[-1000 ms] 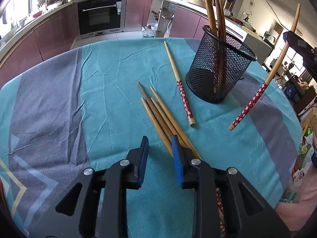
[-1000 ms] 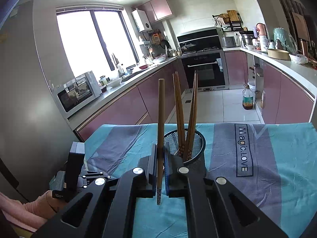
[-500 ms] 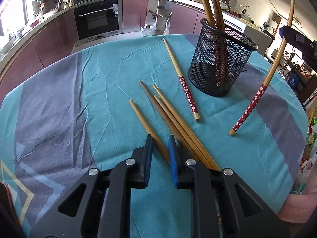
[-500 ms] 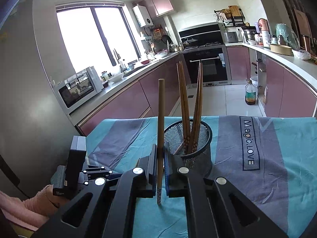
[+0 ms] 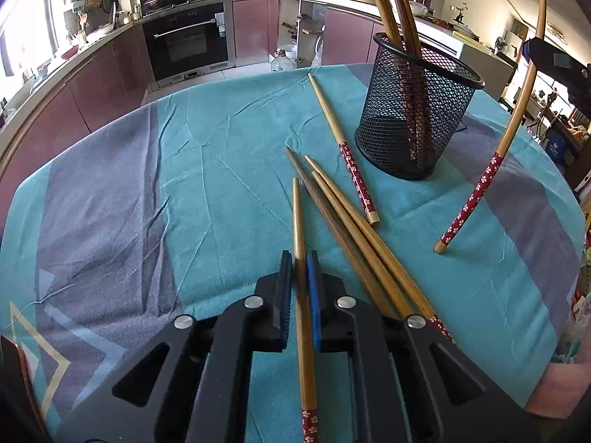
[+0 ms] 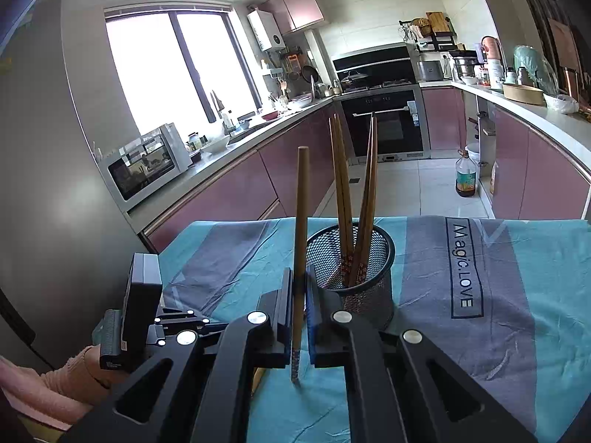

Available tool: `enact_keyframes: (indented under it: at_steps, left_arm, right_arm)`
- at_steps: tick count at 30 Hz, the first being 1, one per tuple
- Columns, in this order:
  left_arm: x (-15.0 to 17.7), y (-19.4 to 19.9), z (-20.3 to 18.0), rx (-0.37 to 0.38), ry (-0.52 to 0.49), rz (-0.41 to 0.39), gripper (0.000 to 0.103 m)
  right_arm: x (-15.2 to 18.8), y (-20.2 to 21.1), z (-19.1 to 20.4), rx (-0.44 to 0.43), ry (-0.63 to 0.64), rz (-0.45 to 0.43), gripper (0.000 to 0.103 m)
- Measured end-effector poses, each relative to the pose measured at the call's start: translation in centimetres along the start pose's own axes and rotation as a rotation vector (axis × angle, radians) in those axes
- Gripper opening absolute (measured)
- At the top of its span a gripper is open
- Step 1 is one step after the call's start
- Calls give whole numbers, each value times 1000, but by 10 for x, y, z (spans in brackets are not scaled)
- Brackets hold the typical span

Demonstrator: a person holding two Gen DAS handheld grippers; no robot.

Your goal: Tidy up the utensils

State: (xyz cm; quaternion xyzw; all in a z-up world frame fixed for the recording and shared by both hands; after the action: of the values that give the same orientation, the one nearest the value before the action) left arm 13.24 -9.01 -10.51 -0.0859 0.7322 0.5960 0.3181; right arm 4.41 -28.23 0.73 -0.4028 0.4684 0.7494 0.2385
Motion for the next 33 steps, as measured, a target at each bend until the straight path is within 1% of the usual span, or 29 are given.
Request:
enact_keyframes:
  at_steps: [2, 6, 8, 10, 16, 21, 27, 31, 33]
  left_arm:
    - [1, 1, -1, -5, 10, -4, 7]
    - [0, 9, 3, 17, 39, -18, 7]
    - [-3, 20, 6, 37, 51, -41, 7]
    - [-8, 33, 9, 86, 69, -60, 7]
    - [-28, 86, 12, 242, 92, -167, 7]
    - [-44, 122, 9, 322, 94, -251, 7]
    - [-68, 155, 5, 387, 119, -342, 7]
    - [-87, 170, 1, 408, 133, -406, 7]
    - [-99, 173, 0, 417, 135, -422, 7]
  right_arm:
    - [0, 0, 1, 2, 4, 1, 5]
    - [-2, 2, 4, 8, 14, -4, 5]
    - [-4, 5, 4, 11, 17, -14, 5]
    - [-7, 9, 4, 15, 19, -27, 5]
    - [-19, 23, 6, 24, 40, -66, 5]
    - [-30, 30, 9, 27, 59, -93, 5]
    - [-42, 36, 12, 33, 81, -118, 5]
    - [-52, 41, 14, 37, 95, -138, 5]
    - [-56, 44, 14, 41, 105, -149, 5]
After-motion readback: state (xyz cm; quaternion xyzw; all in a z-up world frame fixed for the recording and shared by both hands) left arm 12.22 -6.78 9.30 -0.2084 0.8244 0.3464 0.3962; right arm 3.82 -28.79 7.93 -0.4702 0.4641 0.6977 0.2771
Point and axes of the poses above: each gripper's, at about its wrist camera, not at the fingertips, and y roughly against the way its jaws point, z to its left, x to its underside, the point moved 2 cm from there along -y, roughly the way its jaws point, and after that the axes turned 5 degrees about y, right-handed, at the moved point
